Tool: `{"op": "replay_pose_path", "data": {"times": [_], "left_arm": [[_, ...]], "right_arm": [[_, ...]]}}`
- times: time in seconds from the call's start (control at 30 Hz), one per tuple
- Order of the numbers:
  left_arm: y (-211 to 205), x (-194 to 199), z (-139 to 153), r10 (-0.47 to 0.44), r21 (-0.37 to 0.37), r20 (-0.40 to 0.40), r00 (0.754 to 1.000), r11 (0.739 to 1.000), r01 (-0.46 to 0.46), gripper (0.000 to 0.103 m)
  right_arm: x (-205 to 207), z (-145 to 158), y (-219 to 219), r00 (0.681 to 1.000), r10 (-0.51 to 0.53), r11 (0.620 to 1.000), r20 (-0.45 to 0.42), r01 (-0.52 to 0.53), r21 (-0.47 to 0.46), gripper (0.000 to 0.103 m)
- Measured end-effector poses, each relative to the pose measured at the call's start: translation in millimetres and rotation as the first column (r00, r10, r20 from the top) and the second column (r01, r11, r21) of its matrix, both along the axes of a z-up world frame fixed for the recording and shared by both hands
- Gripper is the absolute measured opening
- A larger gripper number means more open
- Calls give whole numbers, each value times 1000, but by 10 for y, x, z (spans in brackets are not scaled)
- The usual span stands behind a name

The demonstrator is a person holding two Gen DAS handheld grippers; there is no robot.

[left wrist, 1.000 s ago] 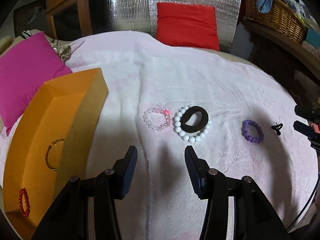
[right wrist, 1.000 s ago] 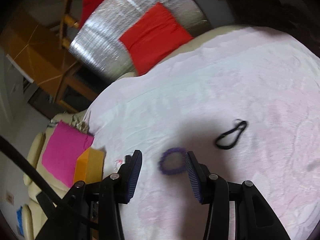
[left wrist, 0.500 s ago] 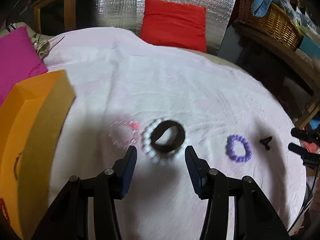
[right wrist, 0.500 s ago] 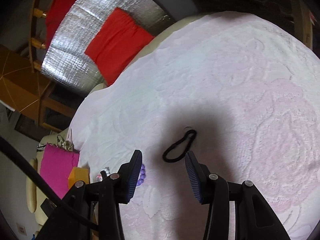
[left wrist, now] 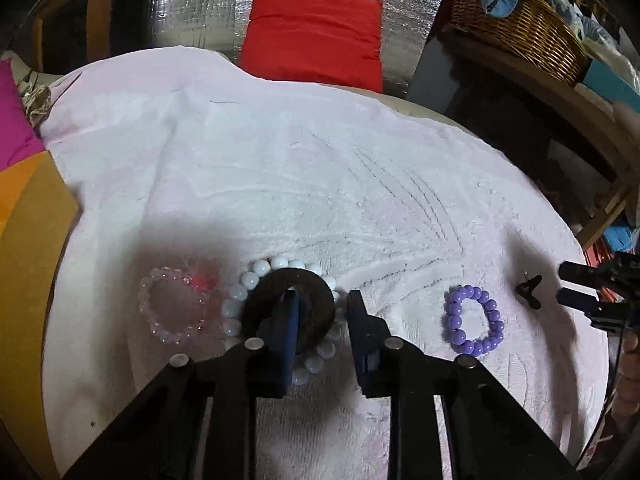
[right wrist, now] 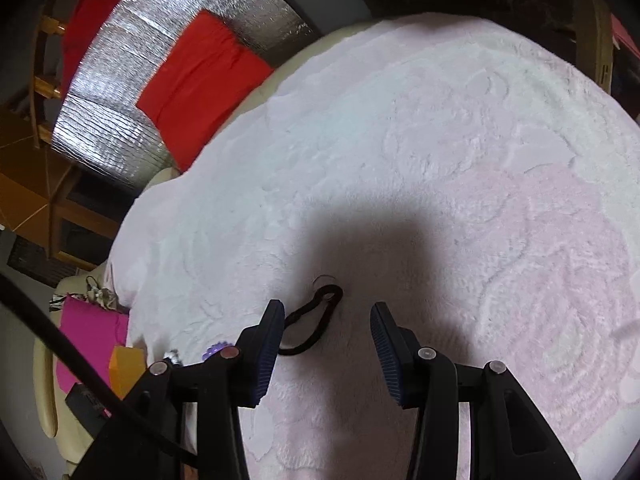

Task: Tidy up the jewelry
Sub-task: 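Grasp the black hair tie with the left tool while the right tool grasps the black clip, then carry the hair tie and clip into the orange box and open both tools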

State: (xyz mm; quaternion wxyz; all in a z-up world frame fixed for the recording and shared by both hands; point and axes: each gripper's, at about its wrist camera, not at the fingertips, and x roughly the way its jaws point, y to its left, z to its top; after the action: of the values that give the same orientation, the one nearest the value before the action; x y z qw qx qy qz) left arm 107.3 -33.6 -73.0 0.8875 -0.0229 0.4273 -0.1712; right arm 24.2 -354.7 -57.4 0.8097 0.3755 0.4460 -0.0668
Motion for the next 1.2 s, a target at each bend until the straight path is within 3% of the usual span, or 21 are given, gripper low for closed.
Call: {"op": "replay_pose_path", "data": {"times": [0.07,0.17,0.37,0.43,0.67,0.8,1.03,1.2], "left_arm": [[2,15,-8,-17,-20,-14,1000,1000,16,12],[-1,3,-10,-47,-48,-30,998,998,45,11],[63,-115,42,-96,-57,-32,995,994,94,9],[103,-153,67,-107,-72,-34,994,992,105,9],[310,-391,232,-167,-113,0,986,980,166,9],[301,-497,254,-208,-95,16,978,973,209,10],[324,-541,210,-216,-65,-5,976,974,215,10],[421,-536,355,-167,-86,35,985,982,170,9]], "right_arm": [[92,-50,40,1000,0,1000,-23,0,-4,48],[216,-137,118,998,-11,999,-63,9,-40,48],[363,-169,324,997,-16,975,-76,-2,-223,21],[356,-148,354,997,-18,969,-69,0,-249,20],[194,182,467,997,32,972,69,-15,-236,19],[97,341,545,990,52,977,133,-22,-213,19],[95,368,682,987,73,976,145,-41,-215,19],[110,397,717,985,77,980,153,-47,-194,19]]}}
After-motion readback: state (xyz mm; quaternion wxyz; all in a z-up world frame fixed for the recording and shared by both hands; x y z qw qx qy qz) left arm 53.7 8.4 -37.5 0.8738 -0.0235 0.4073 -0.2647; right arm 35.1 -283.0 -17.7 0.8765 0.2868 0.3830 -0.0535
